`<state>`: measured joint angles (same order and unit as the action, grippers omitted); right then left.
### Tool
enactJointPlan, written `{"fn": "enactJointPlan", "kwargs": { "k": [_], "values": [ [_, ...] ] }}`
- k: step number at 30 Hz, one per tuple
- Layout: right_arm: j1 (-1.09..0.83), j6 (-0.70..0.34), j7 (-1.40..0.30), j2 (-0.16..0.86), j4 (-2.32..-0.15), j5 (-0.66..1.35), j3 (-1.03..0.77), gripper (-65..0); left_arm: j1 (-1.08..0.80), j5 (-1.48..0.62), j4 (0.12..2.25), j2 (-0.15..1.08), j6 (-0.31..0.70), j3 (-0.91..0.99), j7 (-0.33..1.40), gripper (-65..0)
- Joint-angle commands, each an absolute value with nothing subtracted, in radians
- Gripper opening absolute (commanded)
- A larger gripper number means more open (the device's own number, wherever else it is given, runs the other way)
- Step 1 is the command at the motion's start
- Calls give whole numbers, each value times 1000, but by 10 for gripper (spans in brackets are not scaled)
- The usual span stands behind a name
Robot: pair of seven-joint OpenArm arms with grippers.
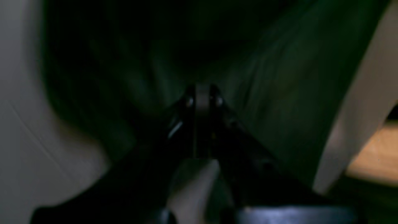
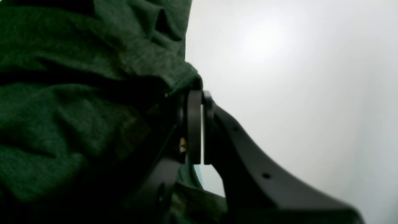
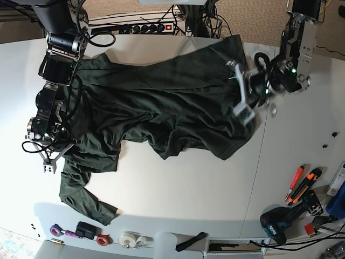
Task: Layout the t-shirt on the table in an organized manner, then fold the t-shirt properly
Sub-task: 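Release the left gripper's end and reach it into the shirt middle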
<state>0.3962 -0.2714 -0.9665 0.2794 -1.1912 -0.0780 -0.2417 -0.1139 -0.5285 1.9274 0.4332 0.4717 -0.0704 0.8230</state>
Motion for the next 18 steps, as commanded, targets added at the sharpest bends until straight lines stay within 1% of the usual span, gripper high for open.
{"fn": "enactJointPlan", "kwargs": {
  "k": [1,2,5,6,10,13,18],
  "values": [
    [427,-265,-953,296,-1210,-79,-244,-650,-87,-535,1950,432,470,-62,782,-650],
    [426,-264,-955,296,-1210,-79,-244,-650,-68,-529,1948,422,469,-62,765,-650],
    [426,-257,-962,296,-1210,-79,-244,-650,-6,-505,1915,380,469,-62,750,-574],
    [427,-254,-962,296,-1210,-79,-244,-650,16,-502,1892,366,469,-62,739,-567],
    [427,-253,-962,296,-1210,-79,-244,-650,114,-503,1747,303,470,-63,731,-575],
    [426,-253,-961,296,-1209,-78,-244,-650,205,-525,1599,251,474,-63,731,-650],
    [426,-253,-960,296,-1209,-75,-244,-650,332,-617,1399,172,545,-63,782,-650]
  ]
}}
